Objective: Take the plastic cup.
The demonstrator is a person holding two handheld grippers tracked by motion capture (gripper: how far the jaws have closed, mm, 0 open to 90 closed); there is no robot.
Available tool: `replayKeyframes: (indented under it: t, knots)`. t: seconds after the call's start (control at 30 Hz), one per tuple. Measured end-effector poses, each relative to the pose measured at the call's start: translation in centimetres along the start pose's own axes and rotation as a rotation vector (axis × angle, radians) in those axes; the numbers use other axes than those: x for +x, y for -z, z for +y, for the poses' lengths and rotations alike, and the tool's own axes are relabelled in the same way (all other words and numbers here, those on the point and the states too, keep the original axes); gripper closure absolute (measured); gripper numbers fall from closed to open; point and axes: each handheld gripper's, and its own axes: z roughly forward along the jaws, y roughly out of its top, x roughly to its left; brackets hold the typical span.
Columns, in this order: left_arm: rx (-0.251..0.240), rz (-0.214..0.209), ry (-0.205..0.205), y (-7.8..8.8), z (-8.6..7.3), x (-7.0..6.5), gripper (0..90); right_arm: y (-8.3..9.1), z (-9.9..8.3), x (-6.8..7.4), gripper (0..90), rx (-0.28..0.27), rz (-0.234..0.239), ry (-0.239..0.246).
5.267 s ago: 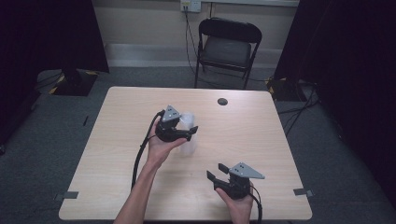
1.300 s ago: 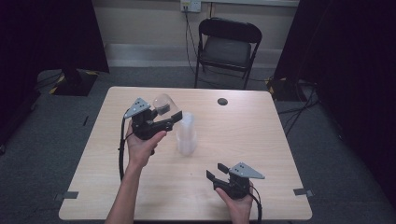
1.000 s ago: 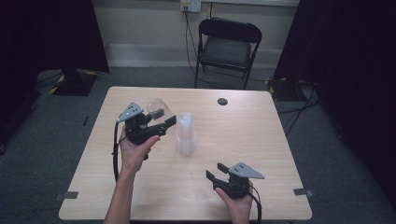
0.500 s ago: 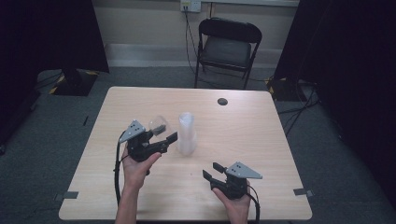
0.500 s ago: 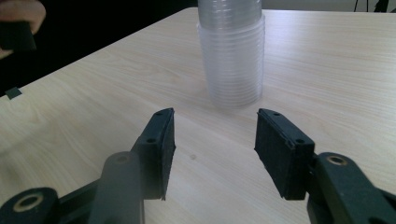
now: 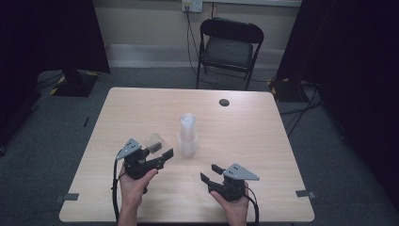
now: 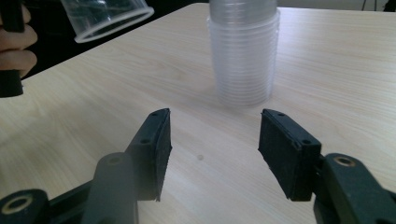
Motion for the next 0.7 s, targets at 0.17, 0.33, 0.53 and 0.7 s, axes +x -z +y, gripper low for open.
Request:
replayKeyframes:
  t: [0.17, 0.33, 0.53, 0.7]
  knots:
    - [0.031, -0.021, 0.052, 0.0, -0.7, 0.1, 37.0, -0.8, 0.0, 0.6, 46.2, 0.015, 0.018, 0.027]
    - [0.049, -0.062, 0.090, 0.0, -1.1, -0.5, 36.9, -1.4, -0.1, 1.1, 51.3, 0.001, 0.037, 0.037]
    - [0.081, -0.118, 0.109, -0.7, -1.5, -1.6, 36.9, -2.1, -0.2, 2.0, 58.8, -0.021, 0.056, 0.081]
    - [0.115, -0.147, 0.157, -1.0, -1.6, -1.8, 36.9, -2.4, -0.4, 2.7, 61.7, -0.041, 0.070, 0.145]
